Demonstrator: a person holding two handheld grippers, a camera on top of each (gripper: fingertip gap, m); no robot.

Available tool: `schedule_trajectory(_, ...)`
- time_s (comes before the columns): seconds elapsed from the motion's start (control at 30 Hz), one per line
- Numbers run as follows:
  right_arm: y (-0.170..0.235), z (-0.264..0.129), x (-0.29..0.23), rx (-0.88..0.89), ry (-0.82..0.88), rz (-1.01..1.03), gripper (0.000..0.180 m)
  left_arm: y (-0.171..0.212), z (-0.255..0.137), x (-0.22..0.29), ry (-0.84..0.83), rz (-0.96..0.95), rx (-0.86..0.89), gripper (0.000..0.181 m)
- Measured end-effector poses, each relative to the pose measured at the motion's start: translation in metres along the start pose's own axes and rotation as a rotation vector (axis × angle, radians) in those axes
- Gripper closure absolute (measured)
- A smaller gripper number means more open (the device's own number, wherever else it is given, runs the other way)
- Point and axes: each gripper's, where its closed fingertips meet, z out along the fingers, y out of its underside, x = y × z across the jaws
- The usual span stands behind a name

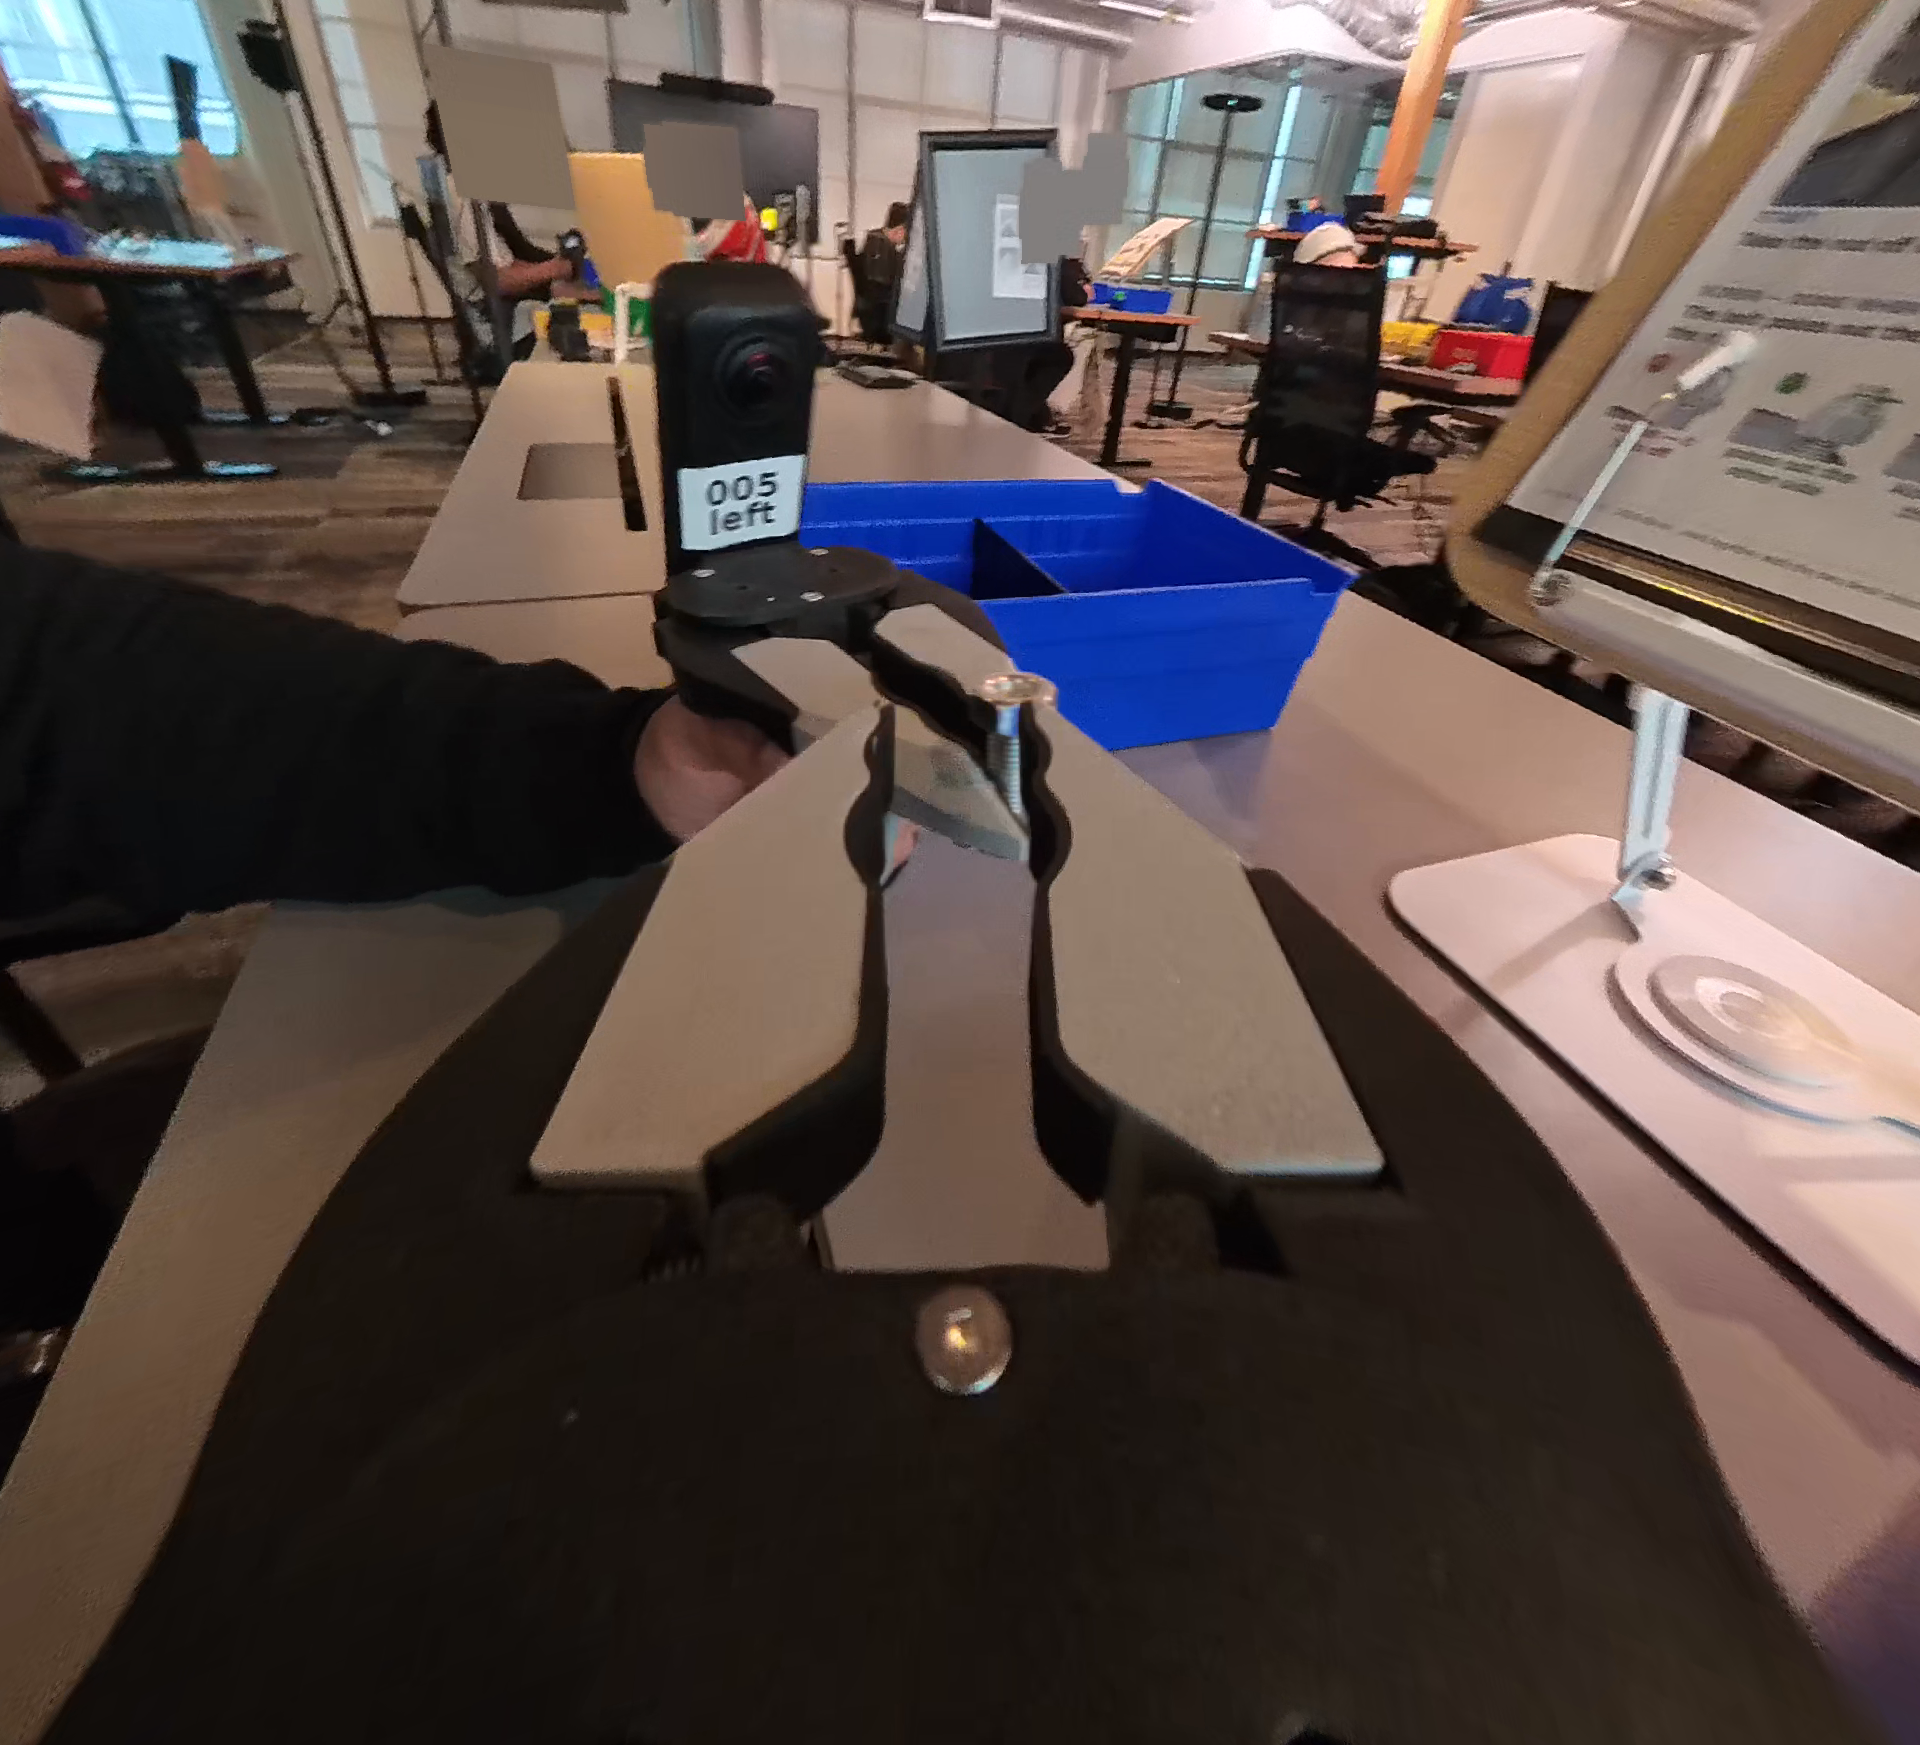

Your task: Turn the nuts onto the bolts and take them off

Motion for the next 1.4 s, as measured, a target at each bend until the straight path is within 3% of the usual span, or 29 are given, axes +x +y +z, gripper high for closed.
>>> schedule_trajectory(0.1, 0.005, 0.001, 0.01, -0.013, 0.046, 0.025, 0.151, 0.001, 0.001, 0.0, -0.002, 0.002, -0.005, 0.174)
schedule_trajectory(0.37, 0.009, 0.009, -0.016, -0.047, -0.068, -0.01, 0.161, 0.004, 0.001, -0.003, -0.017, 0.006, -0.015, 0.174)
schedule_trajectory(0.5, 0.003, 0.005, -0.005, -0.016, 0.002, -0.037, 0.163, 0.005, 0.002, -0.001, -0.014, 0.014, -0.018, 0.174)
schedule_trajectory(0.87, 0.008, 0.008, 0.002, -0.03, 0.013, 0.02, 0.151, 0.007, 0.003, -0.001, -0.014, 0.014, -0.022, 0.174)
schedule_trajectory(1.0, 0.006, 0.006, -0.008, -0.02, -0.037, 0.016, 0.167, 0.007, 0.002, -0.003, -0.018, 0.008, -0.021, 0.174)
schedule_trajectory(1.27, 0.009, 0.002, 0.015, -0.026, 0.081, 0.028, 0.153, 0.008, 0.003, -0.002, -0.013, 0.005, -0.025, 0.174)
schedule_trajectory(1.4, 0.013, 0.008, 0.006, -0.043, 0.026, 0.04, 0.151, 0.01, 0.004, -0.001, -0.015, 0.012, -0.031, 0.173)
